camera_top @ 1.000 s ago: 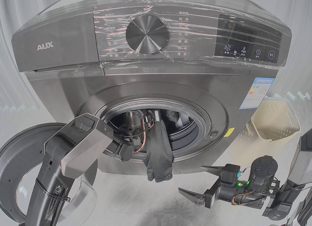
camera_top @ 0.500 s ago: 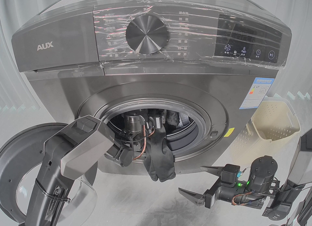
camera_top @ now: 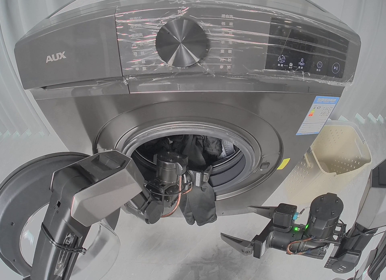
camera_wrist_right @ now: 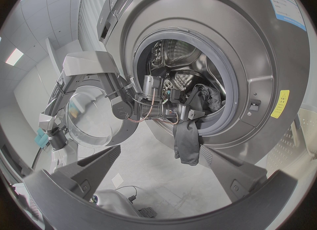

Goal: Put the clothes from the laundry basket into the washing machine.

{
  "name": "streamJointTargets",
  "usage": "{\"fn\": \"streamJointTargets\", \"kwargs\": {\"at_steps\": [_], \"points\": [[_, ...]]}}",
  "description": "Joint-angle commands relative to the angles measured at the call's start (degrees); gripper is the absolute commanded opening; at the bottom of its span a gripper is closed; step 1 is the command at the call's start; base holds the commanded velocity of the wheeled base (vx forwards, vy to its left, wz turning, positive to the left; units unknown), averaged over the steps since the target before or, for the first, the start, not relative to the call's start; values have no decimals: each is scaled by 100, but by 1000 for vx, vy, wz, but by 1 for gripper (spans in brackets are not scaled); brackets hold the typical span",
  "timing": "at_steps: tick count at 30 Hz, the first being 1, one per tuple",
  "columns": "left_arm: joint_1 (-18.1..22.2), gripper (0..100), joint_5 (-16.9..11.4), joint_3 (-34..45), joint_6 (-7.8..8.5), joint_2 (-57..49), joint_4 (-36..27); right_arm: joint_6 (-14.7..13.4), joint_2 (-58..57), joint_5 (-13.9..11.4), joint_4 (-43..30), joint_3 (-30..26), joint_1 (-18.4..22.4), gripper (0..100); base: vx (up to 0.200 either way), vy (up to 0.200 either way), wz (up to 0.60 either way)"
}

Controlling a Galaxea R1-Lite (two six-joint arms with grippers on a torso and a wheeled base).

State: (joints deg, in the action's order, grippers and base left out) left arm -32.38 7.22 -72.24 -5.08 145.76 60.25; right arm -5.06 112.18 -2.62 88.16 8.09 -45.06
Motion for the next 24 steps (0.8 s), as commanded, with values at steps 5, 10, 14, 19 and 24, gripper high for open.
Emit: {"fn": "streamJointTargets", "kwargs": {"at_steps": [5,10,14,19,24], "points": [[21,0,-1,8,25,189,22,5,6,-2,8,17,6,100,0,0,0],[47,0,-1,-238,-1,119,31,-4,-3,-2,8,34,6,100,0,0,0],[188,0,96,-756,-37,110,57,5,6,-2,8,34,6,100,0,0,0],[311,0,298,-1345,-63,181,93,5,6,-2,8,43,6,100,0,0,0],[381,0,412,-1741,-133,268,189,5,6,-2,8,34,6,100,0,0,0]]}}
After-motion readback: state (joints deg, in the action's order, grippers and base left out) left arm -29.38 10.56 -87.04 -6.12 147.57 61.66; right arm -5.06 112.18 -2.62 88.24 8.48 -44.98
